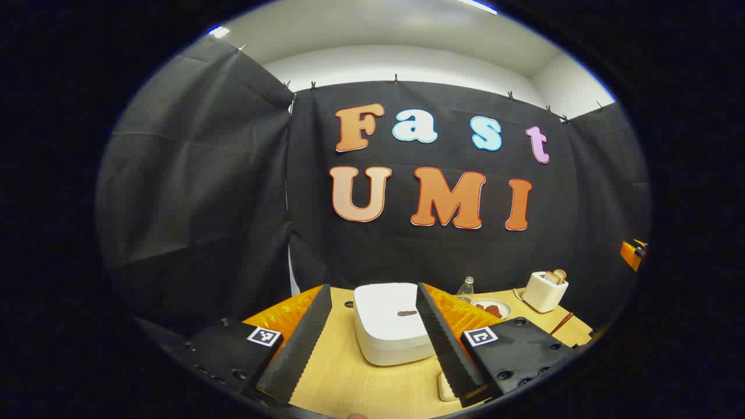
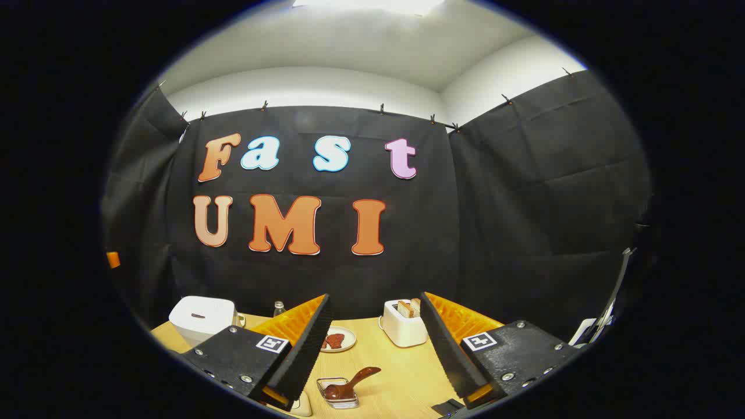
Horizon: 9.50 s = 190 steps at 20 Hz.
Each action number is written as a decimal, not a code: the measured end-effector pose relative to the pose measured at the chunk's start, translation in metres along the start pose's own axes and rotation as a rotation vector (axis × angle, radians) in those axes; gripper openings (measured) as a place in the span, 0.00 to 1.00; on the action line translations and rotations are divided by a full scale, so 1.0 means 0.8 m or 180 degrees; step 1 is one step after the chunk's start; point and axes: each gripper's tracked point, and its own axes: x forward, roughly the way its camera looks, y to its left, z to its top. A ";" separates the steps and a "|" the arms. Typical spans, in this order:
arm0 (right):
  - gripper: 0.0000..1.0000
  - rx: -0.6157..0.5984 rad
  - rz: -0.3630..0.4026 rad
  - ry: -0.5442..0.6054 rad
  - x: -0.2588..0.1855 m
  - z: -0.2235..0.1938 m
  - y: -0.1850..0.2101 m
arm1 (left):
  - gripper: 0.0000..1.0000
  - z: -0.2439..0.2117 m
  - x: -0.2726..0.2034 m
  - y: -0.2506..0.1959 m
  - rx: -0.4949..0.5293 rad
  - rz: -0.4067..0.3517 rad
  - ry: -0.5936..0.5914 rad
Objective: Close the left gripper, press the button to open the rice cooker; take a wooden spoon from the chopstick holder with the right hand, scoop a spoonful of rice and pour it into the rice cooker, then put the wooden spoon back into the chopstick holder.
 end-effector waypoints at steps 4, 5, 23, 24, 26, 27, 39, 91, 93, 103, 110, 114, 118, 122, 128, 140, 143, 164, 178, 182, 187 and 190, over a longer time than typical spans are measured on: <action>0.93 0.0020 0.0017 0.0033 -0.005 0.003 0.002 | 0.99 -0.003 -0.005 0.005 -0.0034 -0.0010 0.0014; 0.93 0.0023 0.0015 0.0042 -0.004 0.004 0.001 | 0.99 -0.005 -0.006 0.007 -0.0015 0.0004 0.0019; 0.93 0.0049 0.0055 0.0196 -0.008 0.000 0.001 | 0.99 0.000 -0.018 0.020 0.0011 0.0051 0.0031; 0.93 0.0049 0.0055 0.0198 -0.007 0.000 0.002 | 0.99 0.000 -0.018 0.021 0.0010 0.0050 0.0032; 0.93 0.0060 0.0063 0.0209 -0.009 -0.001 0.003 | 0.76 0.004 -0.019 0.024 0.0039 0.0077 -0.0008; 0.93 0.0069 0.0073 0.0219 -0.009 -0.001 0.003 | 0.55 0.009 -0.020 0.028 0.0085 0.0112 -0.0050; 0.93 0.0133 -0.0009 0.0283 -0.002 -0.008 -0.004 | 0.05 -0.007 0.022 -0.001 0.0042 -0.0140 0.0176; 0.94 0.0310 0.0259 0.0889 0.019 -0.137 -0.018 | 0.05 0.029 0.154 -0.028 -0.0032 -0.0335 0.0282; 0.93 0.0418 0.0332 0.0993 0.027 -0.166 -0.011 | 0.05 0.033 0.130 -0.011 -0.0043 -0.0279 0.0274; 0.95 0.0943 0.0449 0.1630 0.064 -0.297 0.007 | 0.05 0.064 0.046 0.040 -0.0141 0.0034 0.0093; 0.86 0.1481 0.0465 0.1979 0.081 -0.345 0.022 | 0.05 0.058 0.022 0.076 -0.0114 0.0343 0.0103; 0.68 0.1509 0.0489 0.2029 0.096 -0.357 0.030 | 0.15 0.062 0.013 0.095 -0.0085 0.0548 0.0036; 0.51 0.1638 0.0481 0.2087 0.099 -0.359 0.038 | 0.40 0.070 0.006 0.101 -0.0033 0.0624 -0.0039; 0.37 0.1651 0.0503 0.2052 0.101 -0.352 0.046 | 0.64 0.072 0.002 0.104 -0.0070 0.0640 -0.0094; 0.14 0.1582 0.0381 0.2026 0.097 -0.339 0.064 | 1.00 0.063 0.001 0.112 -0.0043 0.0617 -0.0048; 0.11 0.1136 0.0409 0.1377 0.075 -0.194 0.085 | 1.00 0.072 0.001 0.147 -0.0017 0.0583 -0.0108; 0.11 0.1170 0.0563 0.1192 0.059 -0.150 0.116 | 1.00 0.073 0.000 0.155 -0.0021 0.0552 -0.0133; 0.11 -0.0200 0.1236 0.1640 -0.022 -0.310 0.276 | 1.00 0.073 -0.009 0.170 0.0231 0.0653 -0.0148; 0.11 0.1674 0.0997 0.2257 -0.024 -0.333 0.322 | 1.00 0.030 0.010 0.182 0.0169 0.0671 0.0123; 0.10 0.2264 0.0789 0.2394 -0.015 -0.350 0.310 | 1.00 0.021 0.016 0.183 0.0164 0.0654 0.0196; 0.11 0.2843 0.0613 0.2633 -0.015 -0.368 0.303 | 1.00 0.022 0.022 0.183 0.0128 0.0642 0.0180; 0.10 0.3095 0.0570 0.2711 -0.016 -0.371 0.298 | 1.00 0.026 0.024 0.185 0.0143 0.0663 0.0149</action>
